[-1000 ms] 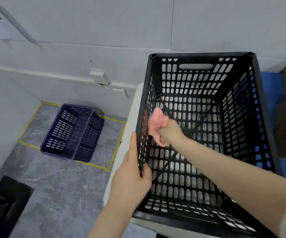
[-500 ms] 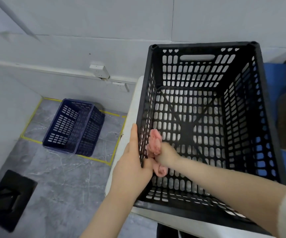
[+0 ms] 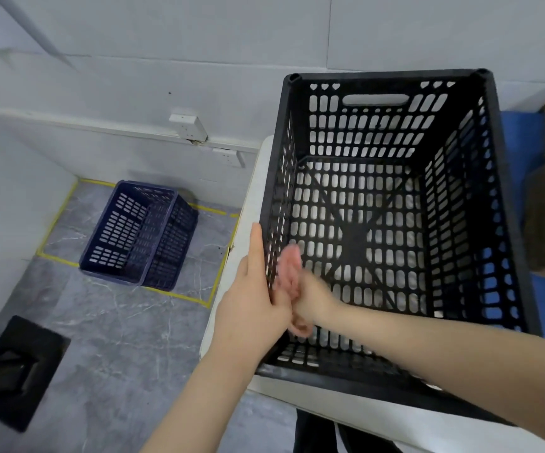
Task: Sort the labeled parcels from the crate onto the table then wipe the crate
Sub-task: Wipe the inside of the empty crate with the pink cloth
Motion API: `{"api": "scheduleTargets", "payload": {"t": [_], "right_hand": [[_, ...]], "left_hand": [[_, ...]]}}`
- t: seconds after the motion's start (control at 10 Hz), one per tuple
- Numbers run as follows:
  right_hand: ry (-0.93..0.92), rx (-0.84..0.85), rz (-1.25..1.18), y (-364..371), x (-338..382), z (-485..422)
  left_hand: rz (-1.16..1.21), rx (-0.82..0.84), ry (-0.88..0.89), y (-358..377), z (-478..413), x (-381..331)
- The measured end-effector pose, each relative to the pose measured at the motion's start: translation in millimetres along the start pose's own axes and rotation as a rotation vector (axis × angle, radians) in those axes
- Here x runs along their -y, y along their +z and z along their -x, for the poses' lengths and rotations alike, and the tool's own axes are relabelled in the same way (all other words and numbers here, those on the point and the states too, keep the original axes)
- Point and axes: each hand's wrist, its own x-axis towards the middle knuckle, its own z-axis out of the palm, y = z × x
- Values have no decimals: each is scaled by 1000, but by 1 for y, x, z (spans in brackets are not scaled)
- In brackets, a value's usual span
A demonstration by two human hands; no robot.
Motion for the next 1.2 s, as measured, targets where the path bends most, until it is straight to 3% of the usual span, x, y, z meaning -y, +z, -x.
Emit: {"api": "scheduleTargets", "payload": {"t": [0.1,0.2,0.3,0.4,0.7,0.8,0.9,1.0,1.1,1.2], "right_hand": [[169,155,-25,8,-5,-4],[284,116,-60,-5,9,5],[115,51,-292,-35,37,34],[-118,25,-189,-45,56,52],[-55,514,286,-3,15,14],[115,576,249,16,1,4],[92,591,273,-3,5,-7],[141,392,365,-65,11,-32],[72,-185,124,-143,33,-63],[-158,-682,-202,-206,67,-81]], "left_hand": [[-2,-4,29,-1,0,-2],[42,2,13,-1,1,0],[87,-14,-1,0,-1,2],[160,-21,-19,0,0,3],[62,-10,25,1,1,0],[74,-18,31,0,0,2],[63,-9,40,1,0,2],[39,-17,28,0,1,2],[23,-24,41,1,1,2],[33,-33,46,1,1,2]]}}
